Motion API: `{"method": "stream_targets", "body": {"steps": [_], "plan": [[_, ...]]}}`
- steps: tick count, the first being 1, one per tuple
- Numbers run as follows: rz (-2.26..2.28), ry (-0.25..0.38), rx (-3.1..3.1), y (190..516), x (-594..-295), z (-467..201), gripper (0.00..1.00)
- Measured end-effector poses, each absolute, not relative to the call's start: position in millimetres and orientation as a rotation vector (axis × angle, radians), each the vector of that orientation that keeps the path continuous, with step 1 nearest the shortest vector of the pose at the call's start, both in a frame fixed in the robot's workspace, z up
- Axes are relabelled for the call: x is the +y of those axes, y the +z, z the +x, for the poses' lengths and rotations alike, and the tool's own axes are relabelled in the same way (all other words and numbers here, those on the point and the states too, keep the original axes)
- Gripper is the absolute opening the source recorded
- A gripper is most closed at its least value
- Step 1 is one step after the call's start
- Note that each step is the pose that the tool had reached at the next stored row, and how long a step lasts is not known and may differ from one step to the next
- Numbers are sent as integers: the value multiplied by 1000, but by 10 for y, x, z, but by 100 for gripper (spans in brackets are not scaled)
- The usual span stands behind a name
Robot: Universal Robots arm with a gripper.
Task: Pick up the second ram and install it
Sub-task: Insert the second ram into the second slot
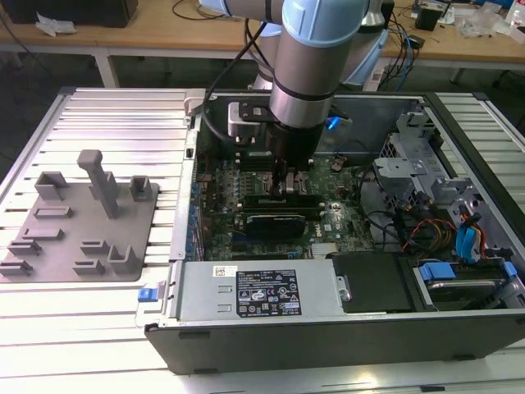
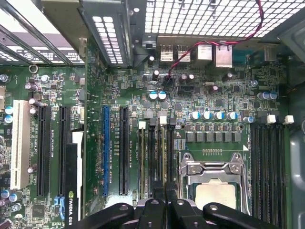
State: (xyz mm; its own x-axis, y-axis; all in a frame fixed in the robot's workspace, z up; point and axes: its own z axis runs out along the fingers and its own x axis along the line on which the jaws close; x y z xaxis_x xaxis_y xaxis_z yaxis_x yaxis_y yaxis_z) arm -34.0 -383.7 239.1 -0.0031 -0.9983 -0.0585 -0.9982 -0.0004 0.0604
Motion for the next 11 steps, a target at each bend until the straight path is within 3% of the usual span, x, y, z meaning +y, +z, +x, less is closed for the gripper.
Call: {"method": "stream_targets", "body": {"steps": [11], "plan": [[2209, -123, -2224, 2385, -3823, -343, 9]]}}
